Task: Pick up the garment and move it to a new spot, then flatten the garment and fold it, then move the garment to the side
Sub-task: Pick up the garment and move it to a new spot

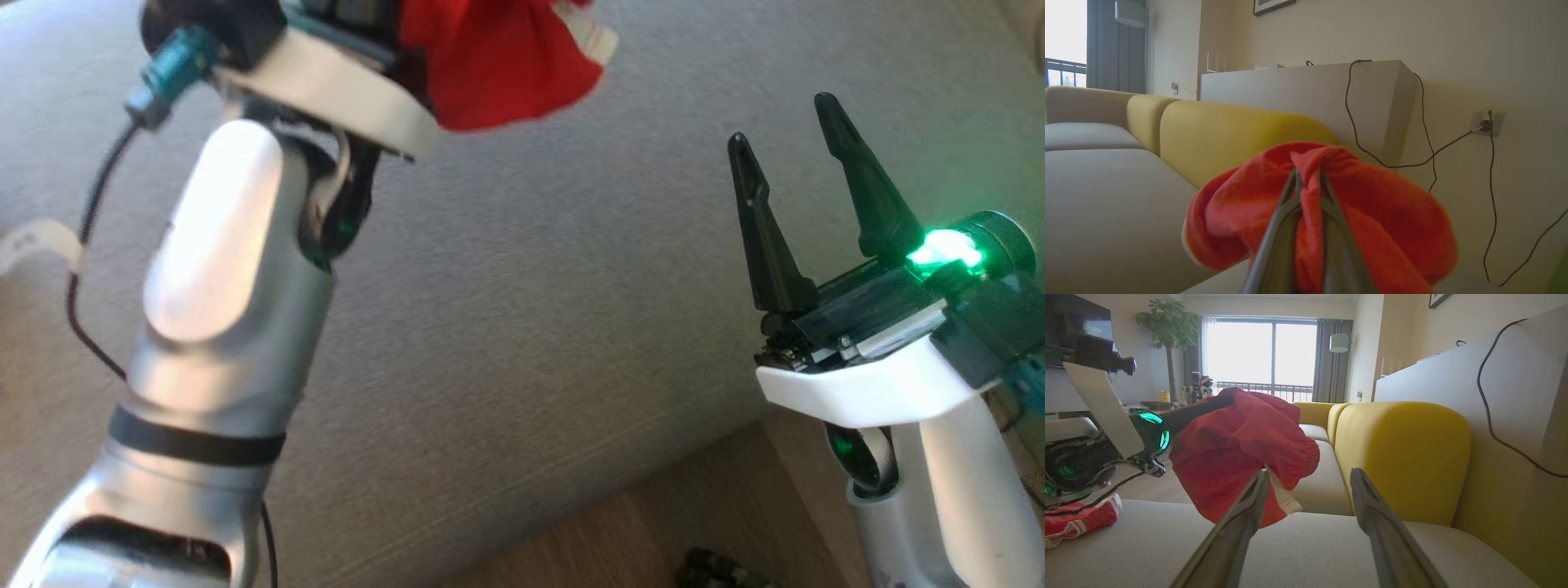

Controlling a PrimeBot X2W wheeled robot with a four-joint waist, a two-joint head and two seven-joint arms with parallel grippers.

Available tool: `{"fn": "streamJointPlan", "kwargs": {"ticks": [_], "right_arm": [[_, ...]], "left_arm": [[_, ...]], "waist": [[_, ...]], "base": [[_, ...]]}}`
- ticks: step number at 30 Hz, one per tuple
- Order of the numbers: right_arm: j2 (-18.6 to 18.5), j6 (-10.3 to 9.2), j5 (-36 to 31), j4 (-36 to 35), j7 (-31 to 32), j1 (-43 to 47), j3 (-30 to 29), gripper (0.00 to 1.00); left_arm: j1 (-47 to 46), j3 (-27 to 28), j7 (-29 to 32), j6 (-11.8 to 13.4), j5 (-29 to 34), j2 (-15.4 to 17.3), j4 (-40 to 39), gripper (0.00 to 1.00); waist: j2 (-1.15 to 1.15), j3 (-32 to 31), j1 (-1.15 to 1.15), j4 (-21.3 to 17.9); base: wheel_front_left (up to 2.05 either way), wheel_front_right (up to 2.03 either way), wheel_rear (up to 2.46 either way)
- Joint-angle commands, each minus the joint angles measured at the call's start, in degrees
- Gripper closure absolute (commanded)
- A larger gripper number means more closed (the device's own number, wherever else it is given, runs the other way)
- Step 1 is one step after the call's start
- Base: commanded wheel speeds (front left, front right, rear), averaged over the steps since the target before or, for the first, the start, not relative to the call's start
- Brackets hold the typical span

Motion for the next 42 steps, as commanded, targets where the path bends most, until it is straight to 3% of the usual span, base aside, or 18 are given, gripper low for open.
{"fn": "streamJointPlan", "kwargs": {"ticks": [1,6,11,12,13,20,22,34,42], "right_arm": [[0.6,-0.01,0.7,-2.3,-0.4,-0.3,1.1,0.00],[0.6,-0.01,1.8,-3.0,-0.4,-0.8,1.3,0.00],[0.6,-0.01,1.5,-3.0,-0.4,-0.9,1.5,0.00],[0.6,-0.01,1.3,-2.9,-0.4,-0.9,1.6,0.00],[0.6,-0.01,1.0,-2.9,-0.4,-0.9,1.7,0.00],[0.6,-0.01,-0.8,-0.8,-0.4,0.1,2.4,0.00],[0.6,-0.01,-1.8,0.7,-0.4,0.9,2.5,0.00],[0.6,-0.01,-4.0,5.0,-0.4,5.7,0.0,0.00],[0.6,-0.01,-5.1,5.6,-0.4,12.1,-3.9,0.00]], "left_arm": [[0.2,0.9,-1.4,0.1,-0.7,0.9,-1.0,1.00],[5.8,0.4,-3.2,0.4,-0.4,0.3,2.5,1.00],[11.9,3.0,-3.3,0.9,1.7,0.5,3.7,1.00],[12.9,3.7,-3.3,0.8,1.7,0.4,3.6,0.73],[14.0,4.4,-3.3,0.7,1.6,0.3,3.3,0.00],[19.3,7.1,-3.3,0.1,1.4,-0.5,-2.1,0.00],[22.0,8.2,-3.3,0.5,1.7,-0.6,-5.5,0.00],[35.5,8.0,-3.4,5.2,2.7,-0.6,-16.7,0.00],[46.5,12.2,-3.4,6.5,7.1,-0.6,-22.1,0.00]], "waist": [[0.00,2.7,0.00,-3.4],[0.00,5.0,0.00,-4.8],[0.00,6.0,0.00,-3.7],[0.00,5.9,0.00,-3.2],[0.00,5.6,0.00,-2.5],[0.00,2.0,0.00,3.3],[0.00,-0.4,0.00,7.0],[0.00,-8.7,0.00,20.5],[0.00,-13.1,0.00,25.0]], "base": [[0.00,0.00,0.00],[0.00,0.00,0.00],[0.00,0.00,0.00],[0.00,0.00,0.00],[0.00,0.00,0.00],[0.00,0.00,0.00],[0.00,0.00,0.00],[0.00,0.00,0.00],[0.00,0.00,0.00]]}}
